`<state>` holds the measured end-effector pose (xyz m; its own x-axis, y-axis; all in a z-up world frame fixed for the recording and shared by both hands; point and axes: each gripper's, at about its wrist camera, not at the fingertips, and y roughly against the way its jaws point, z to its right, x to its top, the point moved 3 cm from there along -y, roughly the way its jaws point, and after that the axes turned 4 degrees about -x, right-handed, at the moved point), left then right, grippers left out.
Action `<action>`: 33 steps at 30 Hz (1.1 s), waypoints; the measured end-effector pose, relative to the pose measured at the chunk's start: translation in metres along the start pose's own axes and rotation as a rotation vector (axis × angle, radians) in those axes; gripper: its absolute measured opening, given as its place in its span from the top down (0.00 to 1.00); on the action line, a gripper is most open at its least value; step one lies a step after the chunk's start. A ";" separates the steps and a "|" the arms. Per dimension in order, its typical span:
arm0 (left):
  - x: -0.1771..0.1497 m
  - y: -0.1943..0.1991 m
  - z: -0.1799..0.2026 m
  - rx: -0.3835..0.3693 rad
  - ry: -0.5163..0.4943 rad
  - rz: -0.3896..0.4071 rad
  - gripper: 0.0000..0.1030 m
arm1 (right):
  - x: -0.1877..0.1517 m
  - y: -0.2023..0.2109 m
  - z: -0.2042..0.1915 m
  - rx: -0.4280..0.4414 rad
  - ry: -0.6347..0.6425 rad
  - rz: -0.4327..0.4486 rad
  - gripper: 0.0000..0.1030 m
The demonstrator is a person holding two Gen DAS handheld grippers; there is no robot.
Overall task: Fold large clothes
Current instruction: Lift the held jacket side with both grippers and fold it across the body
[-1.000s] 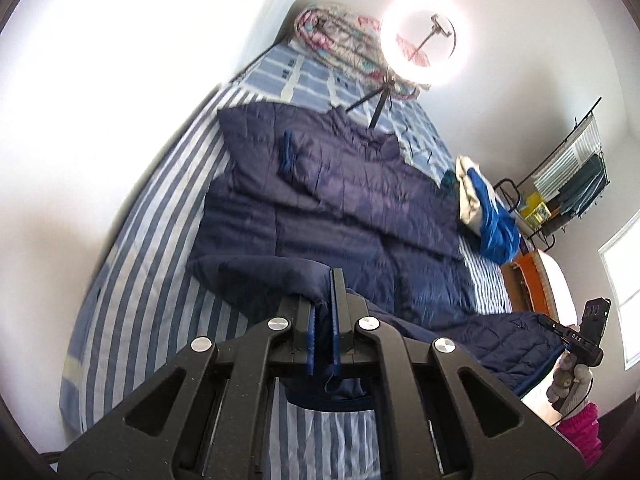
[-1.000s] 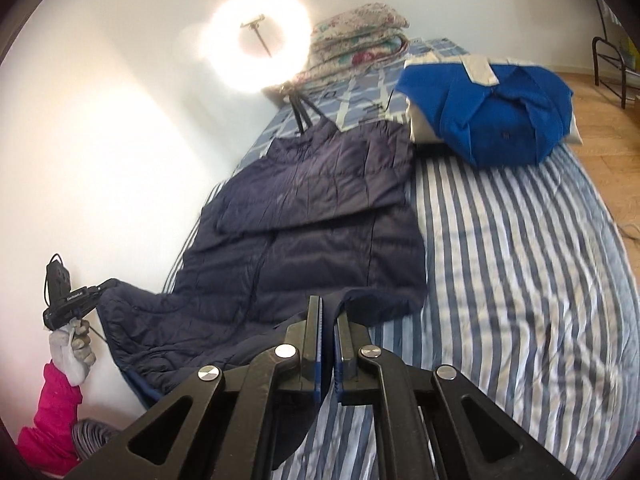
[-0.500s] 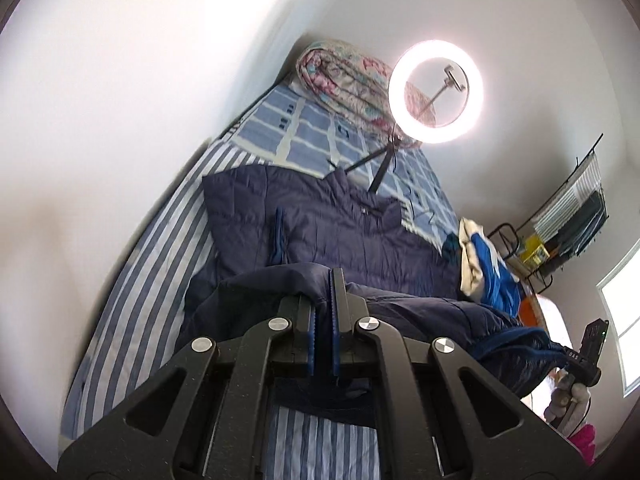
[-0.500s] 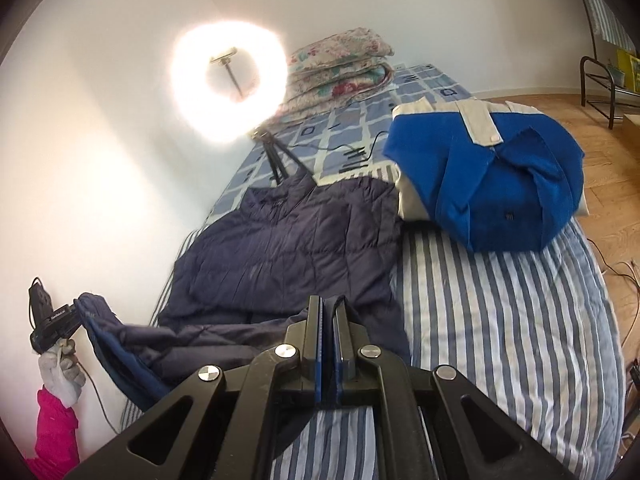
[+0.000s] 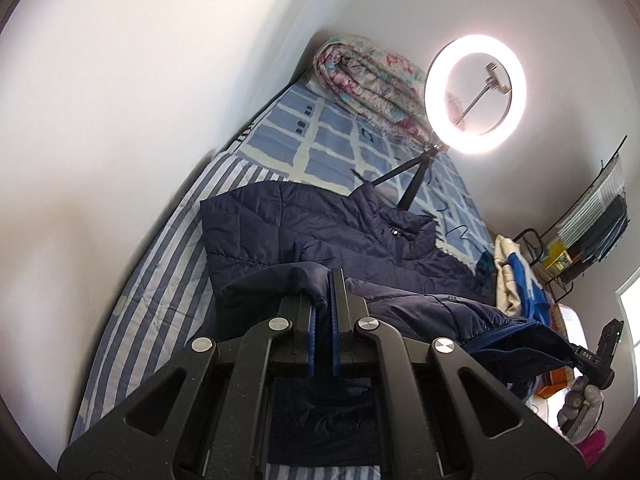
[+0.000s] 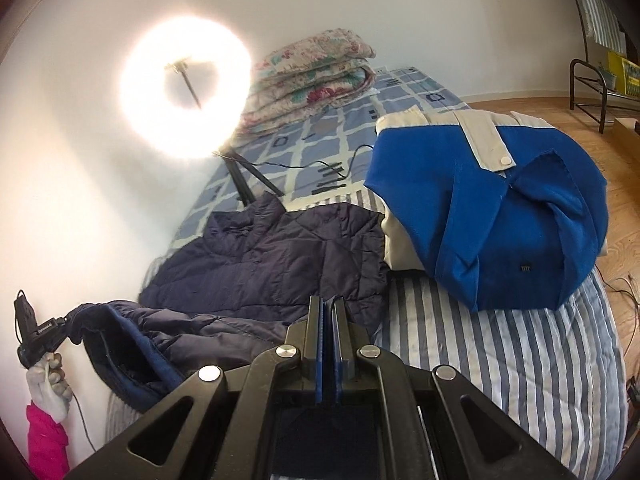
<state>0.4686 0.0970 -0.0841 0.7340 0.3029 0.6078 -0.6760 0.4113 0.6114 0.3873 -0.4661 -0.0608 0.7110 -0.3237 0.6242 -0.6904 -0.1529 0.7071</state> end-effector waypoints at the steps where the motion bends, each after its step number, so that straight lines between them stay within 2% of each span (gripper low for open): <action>1: -0.001 -0.010 -0.003 0.010 0.001 -0.011 0.97 | 0.001 -0.007 0.001 -0.007 0.001 -0.005 0.99; 8: -0.008 -0.069 -0.025 0.051 0.021 -0.080 0.97 | 0.009 -0.059 0.014 -0.102 0.011 -0.026 1.00; 12: -0.012 -0.097 -0.032 0.077 0.005 -0.111 0.97 | 0.015 -0.079 0.026 -0.099 -0.022 -0.035 1.00; 23: -0.009 -0.127 -0.040 0.098 -0.013 -0.150 0.97 | 0.000 -0.110 0.030 -0.113 0.038 -0.064 1.00; 28: -0.005 -0.132 -0.041 0.072 0.005 -0.170 0.97 | -0.006 -0.117 0.029 -0.114 0.054 -0.077 1.00; 30: -0.003 -0.132 -0.042 0.058 0.012 -0.174 0.92 | -0.007 -0.116 0.027 -0.116 0.066 -0.077 1.00; 33: 0.000 -0.131 -0.043 0.044 0.016 -0.184 0.76 | -0.007 -0.116 0.024 -0.109 0.080 -0.077 1.00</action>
<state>0.5600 0.0796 -0.1862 0.8462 0.2399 0.4758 -0.5322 0.4234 0.7331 0.4590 -0.4687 -0.1555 0.7728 -0.2393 0.5878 -0.6176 -0.0705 0.7833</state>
